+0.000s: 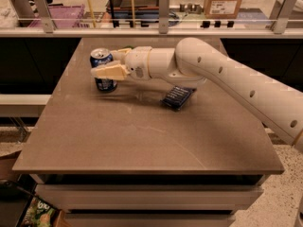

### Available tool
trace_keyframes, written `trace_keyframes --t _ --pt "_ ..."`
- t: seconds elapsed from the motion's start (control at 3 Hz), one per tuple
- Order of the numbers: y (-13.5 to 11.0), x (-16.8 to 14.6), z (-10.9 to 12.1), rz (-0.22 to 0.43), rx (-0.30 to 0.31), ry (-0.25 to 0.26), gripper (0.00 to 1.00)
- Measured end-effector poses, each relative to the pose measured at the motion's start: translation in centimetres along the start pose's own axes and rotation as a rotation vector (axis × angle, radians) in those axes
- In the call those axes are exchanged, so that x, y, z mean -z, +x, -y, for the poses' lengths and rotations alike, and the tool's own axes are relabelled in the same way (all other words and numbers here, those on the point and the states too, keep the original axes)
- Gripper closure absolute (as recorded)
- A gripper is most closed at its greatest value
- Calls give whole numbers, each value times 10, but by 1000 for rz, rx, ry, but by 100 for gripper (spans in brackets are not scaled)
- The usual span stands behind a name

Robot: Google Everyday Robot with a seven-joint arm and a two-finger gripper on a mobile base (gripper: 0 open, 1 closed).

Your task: Knock pepsi can over

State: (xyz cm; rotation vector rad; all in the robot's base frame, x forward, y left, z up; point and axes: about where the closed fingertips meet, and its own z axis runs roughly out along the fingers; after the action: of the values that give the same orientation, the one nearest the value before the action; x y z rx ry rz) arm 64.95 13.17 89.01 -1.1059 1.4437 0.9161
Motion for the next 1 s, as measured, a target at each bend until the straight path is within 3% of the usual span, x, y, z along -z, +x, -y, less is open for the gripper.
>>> trace_keyframes --t 0.67,1.0 --pt "-1 -4 -3 1 1 -9 87" --pt "-2 -6 -5 1 2 -13 100"
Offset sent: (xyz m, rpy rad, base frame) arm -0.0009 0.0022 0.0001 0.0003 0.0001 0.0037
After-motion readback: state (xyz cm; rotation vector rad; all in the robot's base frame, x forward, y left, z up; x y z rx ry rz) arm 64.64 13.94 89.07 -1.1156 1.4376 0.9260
